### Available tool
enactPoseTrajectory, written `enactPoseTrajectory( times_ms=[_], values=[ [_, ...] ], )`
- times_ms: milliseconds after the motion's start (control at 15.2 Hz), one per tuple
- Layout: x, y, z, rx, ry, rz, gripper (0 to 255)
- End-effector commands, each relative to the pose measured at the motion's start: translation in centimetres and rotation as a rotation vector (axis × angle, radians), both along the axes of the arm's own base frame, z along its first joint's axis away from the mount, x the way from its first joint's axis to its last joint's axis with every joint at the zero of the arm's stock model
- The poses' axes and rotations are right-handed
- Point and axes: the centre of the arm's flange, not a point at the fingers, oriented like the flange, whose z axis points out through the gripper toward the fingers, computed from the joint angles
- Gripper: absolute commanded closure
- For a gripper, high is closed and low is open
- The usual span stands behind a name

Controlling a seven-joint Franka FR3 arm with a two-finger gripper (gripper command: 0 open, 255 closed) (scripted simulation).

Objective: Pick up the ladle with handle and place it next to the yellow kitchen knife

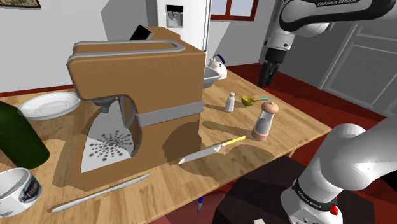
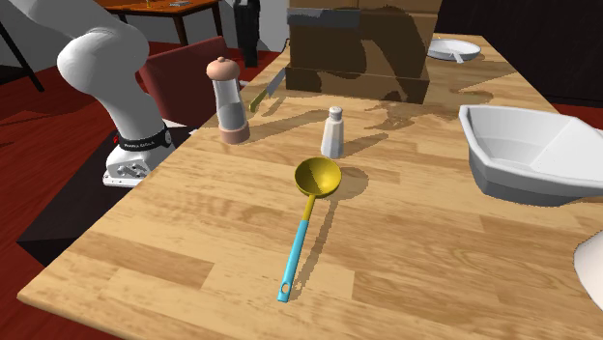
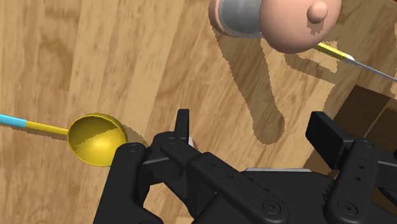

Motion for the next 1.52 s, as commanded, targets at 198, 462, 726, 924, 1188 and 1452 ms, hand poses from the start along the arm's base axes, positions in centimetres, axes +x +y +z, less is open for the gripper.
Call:
enactPoseTrajectory(
  times_ms=[198,462,726,924,1188,1452],
  values=[
    [2.4,-6.5,-3.4,0.057,-0.003,0.063,0],
    [4.7,-11.3,-6.1,0.103,-0.004,0.112,0],
    [7.2,-15.9,-9.0,0.149,-0.006,0.160,0],
    [9.2,-19.1,-11.3,0.183,-0.007,0.197,0],
    [12.1,-23.2,-14.6,0.229,-0.009,0.245,0],
    [13.0,-24.1,-16.7,0.245,-0.009,0.262,0]
  ],
)
